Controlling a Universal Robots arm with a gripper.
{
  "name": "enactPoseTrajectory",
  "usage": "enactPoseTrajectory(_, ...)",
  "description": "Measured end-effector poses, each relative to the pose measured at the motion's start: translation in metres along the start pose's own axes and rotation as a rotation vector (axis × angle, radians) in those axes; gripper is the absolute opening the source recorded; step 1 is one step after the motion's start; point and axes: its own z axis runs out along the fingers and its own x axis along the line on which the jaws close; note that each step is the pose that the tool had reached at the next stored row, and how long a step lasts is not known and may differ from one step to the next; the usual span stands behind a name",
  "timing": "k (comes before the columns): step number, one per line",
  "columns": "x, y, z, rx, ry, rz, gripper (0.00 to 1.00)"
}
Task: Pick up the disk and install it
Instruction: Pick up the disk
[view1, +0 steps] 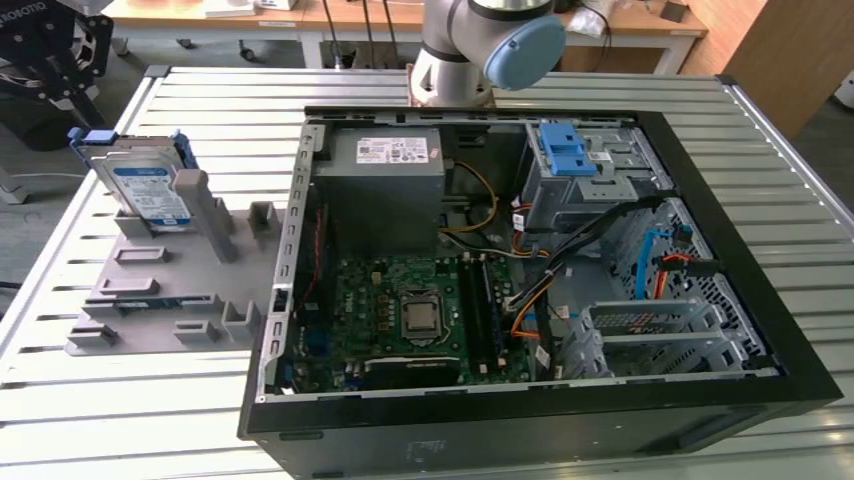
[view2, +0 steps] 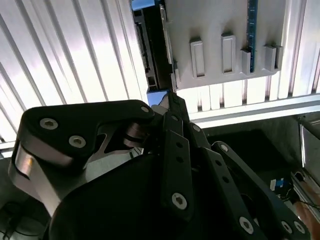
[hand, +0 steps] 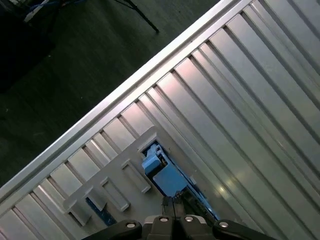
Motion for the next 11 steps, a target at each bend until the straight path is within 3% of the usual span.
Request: enactPoseTrajectory(11, 0.0000, 0.0000, 0.0019, -0.0066, -0.0033, -0.200, 0.11)
